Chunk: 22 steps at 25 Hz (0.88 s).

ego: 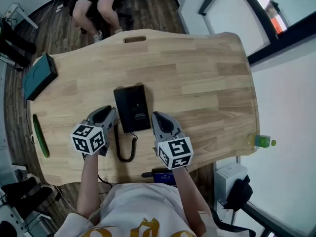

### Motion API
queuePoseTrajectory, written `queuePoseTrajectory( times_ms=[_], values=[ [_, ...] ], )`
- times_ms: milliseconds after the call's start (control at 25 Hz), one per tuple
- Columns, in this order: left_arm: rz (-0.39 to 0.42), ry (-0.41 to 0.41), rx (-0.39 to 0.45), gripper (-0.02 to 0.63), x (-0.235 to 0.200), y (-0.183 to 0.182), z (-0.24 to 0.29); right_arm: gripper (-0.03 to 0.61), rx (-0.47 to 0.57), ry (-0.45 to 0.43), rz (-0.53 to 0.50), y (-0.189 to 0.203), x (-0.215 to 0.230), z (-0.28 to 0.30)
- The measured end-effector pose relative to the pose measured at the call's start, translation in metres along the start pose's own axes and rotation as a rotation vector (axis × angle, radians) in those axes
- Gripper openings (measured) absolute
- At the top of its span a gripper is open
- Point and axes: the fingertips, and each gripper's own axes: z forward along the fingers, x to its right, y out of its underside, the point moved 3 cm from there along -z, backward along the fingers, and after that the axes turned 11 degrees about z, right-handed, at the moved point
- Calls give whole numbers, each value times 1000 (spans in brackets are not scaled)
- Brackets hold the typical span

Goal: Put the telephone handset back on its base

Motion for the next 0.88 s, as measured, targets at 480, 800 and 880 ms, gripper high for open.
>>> queuePoseTrajectory(
  times_ms=[480, 800, 880],
  values=[
    [277, -142, 163, 3, 45, -37, -77, 3, 109, 31, -30, -16, -30, -46],
    [213, -196, 278, 3, 80, -43, -120, 3, 190, 26, -110, -27, -60, -84],
    [206, -227, 316, 3, 87, -44, -134, 3, 204, 19, -129, -27, -68, -94]
  ],
)
